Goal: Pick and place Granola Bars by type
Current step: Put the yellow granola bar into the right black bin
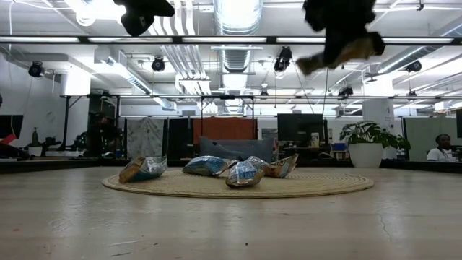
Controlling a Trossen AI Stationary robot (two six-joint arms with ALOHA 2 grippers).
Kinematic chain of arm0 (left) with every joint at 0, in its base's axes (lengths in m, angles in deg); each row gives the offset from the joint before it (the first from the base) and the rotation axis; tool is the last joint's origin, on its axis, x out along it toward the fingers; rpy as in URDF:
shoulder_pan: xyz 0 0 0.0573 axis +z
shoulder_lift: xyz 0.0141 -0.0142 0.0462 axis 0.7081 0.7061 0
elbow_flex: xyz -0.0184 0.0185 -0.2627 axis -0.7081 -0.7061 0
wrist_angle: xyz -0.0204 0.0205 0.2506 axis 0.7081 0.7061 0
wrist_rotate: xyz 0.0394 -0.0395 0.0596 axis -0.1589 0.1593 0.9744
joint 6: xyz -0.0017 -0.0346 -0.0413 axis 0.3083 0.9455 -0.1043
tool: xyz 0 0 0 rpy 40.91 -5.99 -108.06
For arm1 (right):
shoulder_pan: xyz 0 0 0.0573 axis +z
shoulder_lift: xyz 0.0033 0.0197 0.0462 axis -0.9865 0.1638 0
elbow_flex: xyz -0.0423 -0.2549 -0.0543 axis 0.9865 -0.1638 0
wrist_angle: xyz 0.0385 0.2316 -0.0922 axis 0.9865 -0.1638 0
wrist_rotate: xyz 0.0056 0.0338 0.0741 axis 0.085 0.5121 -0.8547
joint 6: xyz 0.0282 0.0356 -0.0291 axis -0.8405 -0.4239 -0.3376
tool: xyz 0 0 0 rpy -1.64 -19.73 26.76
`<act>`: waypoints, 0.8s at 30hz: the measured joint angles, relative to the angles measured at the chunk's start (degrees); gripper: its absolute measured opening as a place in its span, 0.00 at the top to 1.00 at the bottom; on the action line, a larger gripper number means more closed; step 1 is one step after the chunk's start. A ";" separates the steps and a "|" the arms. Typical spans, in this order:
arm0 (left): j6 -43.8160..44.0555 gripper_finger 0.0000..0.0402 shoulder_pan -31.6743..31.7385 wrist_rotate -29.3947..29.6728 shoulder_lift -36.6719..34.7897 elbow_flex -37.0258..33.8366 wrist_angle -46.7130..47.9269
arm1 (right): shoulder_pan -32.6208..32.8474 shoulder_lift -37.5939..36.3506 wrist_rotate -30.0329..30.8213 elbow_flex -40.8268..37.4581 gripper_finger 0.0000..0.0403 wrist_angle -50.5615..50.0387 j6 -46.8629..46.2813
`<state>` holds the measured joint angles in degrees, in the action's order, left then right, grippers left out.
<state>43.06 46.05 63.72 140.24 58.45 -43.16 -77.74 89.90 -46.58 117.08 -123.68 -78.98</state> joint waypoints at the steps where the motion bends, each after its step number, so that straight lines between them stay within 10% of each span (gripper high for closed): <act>1: -0.01 1.00 0.04 0.00 0.00 0.00 -0.04 | 0.67 -1.36 -0.42 0.00 0.87 -0.09 1.27; 24: -0.15 1.00 0.04 0.22 -0.02 0.00 0.00 | 21.17 -9.28 -16.64 3.96 0.87 -8.87 34.21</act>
<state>42.91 46.09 63.94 140.22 58.45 -43.16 -56.57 80.62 -63.22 121.04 -132.55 -44.77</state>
